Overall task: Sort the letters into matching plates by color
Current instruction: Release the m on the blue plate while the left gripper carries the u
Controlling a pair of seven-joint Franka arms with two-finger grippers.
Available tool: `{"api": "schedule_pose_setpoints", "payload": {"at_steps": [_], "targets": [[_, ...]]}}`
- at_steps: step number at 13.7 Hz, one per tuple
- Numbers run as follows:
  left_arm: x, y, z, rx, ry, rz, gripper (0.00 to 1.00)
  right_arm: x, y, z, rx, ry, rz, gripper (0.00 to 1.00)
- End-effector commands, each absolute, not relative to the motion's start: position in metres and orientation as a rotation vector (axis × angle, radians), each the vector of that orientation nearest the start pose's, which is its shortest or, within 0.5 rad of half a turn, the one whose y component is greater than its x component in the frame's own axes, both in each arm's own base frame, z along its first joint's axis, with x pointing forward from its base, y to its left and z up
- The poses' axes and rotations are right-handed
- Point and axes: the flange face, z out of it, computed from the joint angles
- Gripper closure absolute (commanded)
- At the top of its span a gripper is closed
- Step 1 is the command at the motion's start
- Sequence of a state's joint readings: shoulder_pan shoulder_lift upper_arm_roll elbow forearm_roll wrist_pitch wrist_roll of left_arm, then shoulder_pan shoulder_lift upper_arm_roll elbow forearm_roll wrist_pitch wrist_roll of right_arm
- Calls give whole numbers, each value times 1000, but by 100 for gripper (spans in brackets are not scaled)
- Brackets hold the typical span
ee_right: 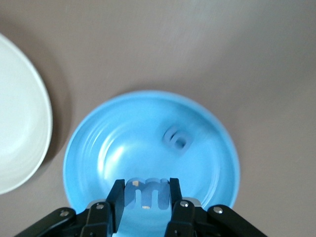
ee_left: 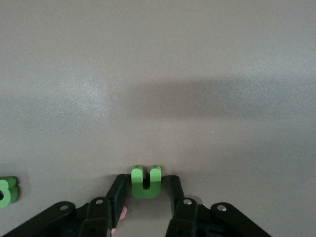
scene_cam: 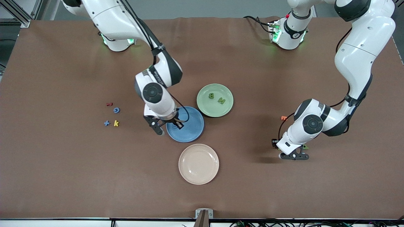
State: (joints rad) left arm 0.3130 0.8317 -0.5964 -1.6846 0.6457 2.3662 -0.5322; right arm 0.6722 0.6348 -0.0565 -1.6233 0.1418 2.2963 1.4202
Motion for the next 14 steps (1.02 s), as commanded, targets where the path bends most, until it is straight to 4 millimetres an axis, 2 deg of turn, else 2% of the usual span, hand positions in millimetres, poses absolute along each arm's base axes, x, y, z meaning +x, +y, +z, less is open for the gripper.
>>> {"api": "schedule_pose_setpoints", "payload": {"at_steps": [1,3,6,7,9,11,14], "targets": [[667,-137,177,-3147,90,-87,77,572,437,238,-2728,1382,65,100],[668,-138,182,-3145,89,-98,98,567,454,225,-2723,1405,62,100],[667,-139,192,-3143,75,-105,100,561,471,213,-2723,1415,57,100],[663,-147,197,-3148,75,-102,99,561,470,210,-2723,1426,60,100],[644,-165,208,-3149,51,-86,99,559,472,209,-2728,1426,63,97],[624,-185,210,-3155,14,-56,99,560,471,208,-2725,1427,62,92],[595,-216,221,-3156,-43,-40,99,561,470,208,-2724,1427,61,91]]}}
